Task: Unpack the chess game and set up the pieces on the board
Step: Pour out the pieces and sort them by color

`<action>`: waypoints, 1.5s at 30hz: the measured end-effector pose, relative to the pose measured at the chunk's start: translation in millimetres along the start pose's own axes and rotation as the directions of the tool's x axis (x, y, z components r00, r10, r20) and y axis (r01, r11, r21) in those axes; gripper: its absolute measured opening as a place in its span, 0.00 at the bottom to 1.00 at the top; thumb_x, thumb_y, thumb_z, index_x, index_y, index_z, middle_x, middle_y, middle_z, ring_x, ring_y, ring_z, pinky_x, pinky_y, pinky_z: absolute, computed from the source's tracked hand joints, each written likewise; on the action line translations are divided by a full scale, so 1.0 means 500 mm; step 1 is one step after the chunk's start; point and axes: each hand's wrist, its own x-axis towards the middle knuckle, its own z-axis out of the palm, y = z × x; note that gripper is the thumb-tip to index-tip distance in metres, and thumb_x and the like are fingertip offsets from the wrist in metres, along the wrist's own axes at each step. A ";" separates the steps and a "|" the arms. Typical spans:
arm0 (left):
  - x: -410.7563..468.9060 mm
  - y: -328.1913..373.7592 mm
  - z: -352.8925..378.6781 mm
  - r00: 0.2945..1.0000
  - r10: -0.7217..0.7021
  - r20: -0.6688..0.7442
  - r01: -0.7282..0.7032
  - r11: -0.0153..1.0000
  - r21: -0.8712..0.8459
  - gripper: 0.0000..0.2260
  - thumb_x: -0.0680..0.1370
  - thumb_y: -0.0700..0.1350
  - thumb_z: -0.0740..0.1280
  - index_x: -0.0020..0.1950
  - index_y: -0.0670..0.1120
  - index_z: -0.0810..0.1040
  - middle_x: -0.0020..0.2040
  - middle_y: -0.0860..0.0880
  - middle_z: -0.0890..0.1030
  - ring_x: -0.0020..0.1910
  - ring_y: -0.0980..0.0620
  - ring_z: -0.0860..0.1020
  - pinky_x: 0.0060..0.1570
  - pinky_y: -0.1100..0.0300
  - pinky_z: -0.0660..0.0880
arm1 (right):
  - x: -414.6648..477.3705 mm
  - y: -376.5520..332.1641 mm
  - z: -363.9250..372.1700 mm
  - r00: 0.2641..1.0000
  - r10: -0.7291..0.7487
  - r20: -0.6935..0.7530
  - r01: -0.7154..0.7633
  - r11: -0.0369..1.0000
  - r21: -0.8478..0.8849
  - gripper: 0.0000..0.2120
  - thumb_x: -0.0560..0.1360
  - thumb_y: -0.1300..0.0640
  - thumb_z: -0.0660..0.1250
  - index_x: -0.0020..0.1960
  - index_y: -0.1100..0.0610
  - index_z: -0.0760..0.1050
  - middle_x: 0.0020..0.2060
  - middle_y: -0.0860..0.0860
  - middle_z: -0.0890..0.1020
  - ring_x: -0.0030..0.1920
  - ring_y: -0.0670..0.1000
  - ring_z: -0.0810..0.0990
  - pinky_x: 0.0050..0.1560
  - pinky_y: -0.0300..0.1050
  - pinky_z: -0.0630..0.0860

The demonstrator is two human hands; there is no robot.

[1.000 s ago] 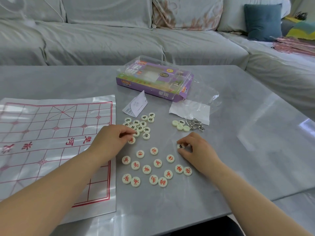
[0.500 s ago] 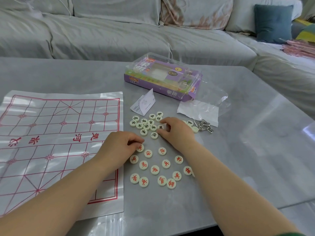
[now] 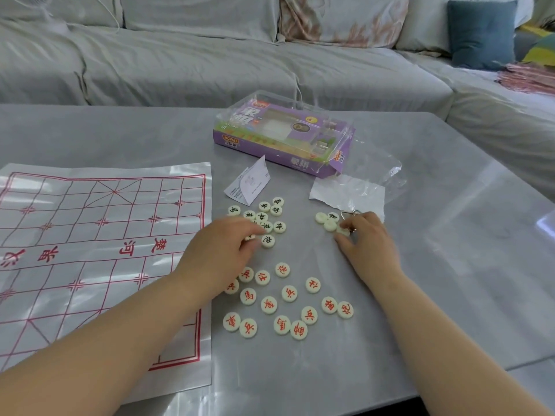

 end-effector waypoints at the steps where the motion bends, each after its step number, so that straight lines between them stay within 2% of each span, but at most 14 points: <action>1: 0.019 0.011 0.003 0.999 0.034 -0.016 -0.034 0.999 -0.004 0.13 0.78 0.44 0.59 0.61 0.50 0.75 0.62 0.54 0.74 0.60 0.55 0.70 0.50 0.68 0.62 | -0.004 0.002 0.000 1.000 -0.017 -0.006 0.017 1.000 0.005 0.12 0.76 0.56 0.62 0.57 0.57 0.74 0.58 0.52 0.71 0.58 0.51 0.71 0.40 0.36 0.57; 6: 0.125 0.085 0.057 0.970 0.186 0.154 -0.199 0.977 0.076 0.15 0.78 0.44 0.59 0.65 0.47 0.70 0.64 0.50 0.71 0.63 0.51 0.67 0.57 0.63 0.61 | -0.032 0.018 0.011 0.993 -0.107 -0.055 0.110 0.993 0.041 0.11 0.75 0.60 0.64 0.55 0.60 0.76 0.56 0.54 0.73 0.56 0.54 0.72 0.42 0.31 0.56; 10: 0.185 0.100 0.101 0.941 0.203 0.273 -0.260 0.946 0.195 0.14 0.78 0.43 0.59 0.63 0.45 0.72 0.63 0.47 0.73 0.63 0.48 0.67 0.59 0.57 0.65 | -0.033 0.028 0.021 0.986 -0.152 -0.073 0.154 0.988 0.025 0.10 0.75 0.59 0.64 0.54 0.61 0.77 0.53 0.55 0.76 0.53 0.55 0.75 0.45 0.34 0.58; 14: 0.206 0.101 0.117 0.937 0.224 0.269 -0.298 0.913 0.279 0.13 0.79 0.46 0.57 0.59 0.45 0.76 0.59 0.48 0.76 0.60 0.49 0.69 0.54 0.57 0.67 | -0.025 0.023 0.028 0.963 -0.176 -0.204 0.182 0.983 0.011 0.05 0.68 0.62 0.65 0.38 0.62 0.80 0.35 0.55 0.80 0.33 0.56 0.80 0.37 0.37 0.66; 16: 0.209 0.106 0.120 0.939 0.248 0.237 -0.317 0.892 0.321 0.14 0.80 0.47 0.55 0.60 0.46 0.76 0.59 0.48 0.75 0.60 0.50 0.68 0.52 0.58 0.67 | -0.024 0.025 0.031 0.956 -0.173 -0.239 0.191 0.980 0.053 0.06 0.67 0.63 0.65 0.35 0.62 0.79 0.32 0.56 0.80 0.30 0.56 0.79 0.33 0.37 0.66; 22: 0.202 0.095 0.114 0.955 0.235 0.182 -0.283 0.908 0.310 0.15 0.81 0.47 0.52 0.58 0.45 0.76 0.57 0.47 0.77 0.58 0.48 0.70 0.50 0.58 0.66 | -0.023 0.034 0.015 0.979 -0.077 -0.186 0.122 0.962 0.243 0.10 0.76 0.64 0.61 0.53 0.63 0.79 0.51 0.57 0.81 0.52 0.57 0.77 0.44 0.32 0.61; 27: 0.153 0.093 0.081 0.993 0.113 0.025 -0.112 0.993 -0.036 0.11 0.77 0.45 0.60 0.51 0.43 0.80 0.48 0.46 0.81 0.48 0.49 0.75 0.45 0.60 0.67 | -0.020 0.035 0.016 0.989 -0.057 -0.136 0.087 0.969 0.229 0.12 0.77 0.63 0.59 0.57 0.62 0.77 0.54 0.56 0.78 0.54 0.55 0.74 0.45 0.34 0.60; 29: 0.137 0.090 0.066 0.998 0.038 0.041 -0.032 0.992 -0.123 0.10 0.77 0.45 0.61 0.50 0.42 0.80 0.42 0.48 0.80 0.41 0.51 0.75 0.38 0.60 0.68 | -0.023 0.034 0.014 0.991 -0.056 -0.122 0.084 0.968 0.238 0.13 0.77 0.62 0.60 0.60 0.61 0.75 0.53 0.54 0.77 0.48 0.53 0.73 0.44 0.33 0.60; 32: 0.110 0.068 0.039 0.994 -0.065 0.085 0.079 0.983 -0.168 0.09 0.77 0.45 0.61 0.44 0.43 0.80 0.33 0.53 0.74 0.33 0.56 0.70 0.33 0.66 0.65 | -0.029 0.035 0.010 0.992 -0.091 -0.088 0.110 0.965 0.240 0.13 0.74 0.62 0.64 0.58 0.60 0.75 0.46 0.47 0.71 0.35 0.43 0.67 0.41 0.31 0.59; 35: 0.076 0.026 0.006 0.992 -0.111 0.064 0.121 0.976 -0.180 0.13 0.78 0.45 0.60 0.38 0.40 0.78 0.34 0.46 0.77 0.32 0.52 0.70 0.31 0.64 0.63 | -0.030 0.033 0.006 0.994 -0.100 -0.051 0.109 0.972 0.207 0.12 0.74 0.63 0.63 0.57 0.60 0.76 0.46 0.47 0.71 0.34 0.41 0.66 0.38 0.31 0.59; 37: 0.046 -0.003 -0.010 0.989 -0.126 0.079 0.135 0.982 -0.128 0.11 0.78 0.46 0.60 0.42 0.44 0.79 0.35 0.50 0.77 0.34 0.54 0.72 0.33 0.66 0.63 | -0.031 0.028 0.004 0.994 -0.098 -0.039 0.103 0.976 0.192 0.11 0.74 0.63 0.63 0.56 0.60 0.76 0.47 0.48 0.71 0.34 0.40 0.66 0.40 0.31 0.58; 39: 0.016 -0.030 -0.016 0.985 -0.144 0.100 0.152 0.985 -0.076 0.10 0.79 0.46 0.59 0.49 0.45 0.80 0.36 0.54 0.75 0.35 0.58 0.71 0.35 0.68 0.64 | -0.036 0.023 0.003 0.994 -0.110 -0.025 0.113 0.981 0.158 0.12 0.74 0.64 0.62 0.56 0.60 0.76 0.47 0.47 0.71 0.36 0.43 0.69 0.41 0.32 0.58; 42: -0.016 -0.065 -0.020 0.984 -0.161 0.079 0.166 0.984 -0.060 0.10 0.78 0.46 0.60 0.50 0.46 0.80 0.37 0.56 0.75 0.37 0.60 0.71 0.37 0.69 0.65 | -0.042 0.002 0.004 0.987 -0.162 0.010 0.160 0.981 0.108 0.12 0.74 0.65 0.62 0.55 0.60 0.77 0.50 0.53 0.76 0.50 0.54 0.74 0.47 0.33 0.61; 45: -0.033 -0.077 -0.025 0.986 -0.162 0.049 0.166 0.981 -0.097 0.10 0.78 0.46 0.60 0.51 0.49 0.80 0.37 0.60 0.74 0.38 0.63 0.71 0.38 0.72 0.65 | -0.037 -0.047 0.012 0.960 -0.253 0.116 0.245 0.966 0.084 0.12 0.75 0.63 0.60 0.58 0.58 0.76 0.55 0.52 0.77 0.56 0.52 0.73 0.51 0.34 0.63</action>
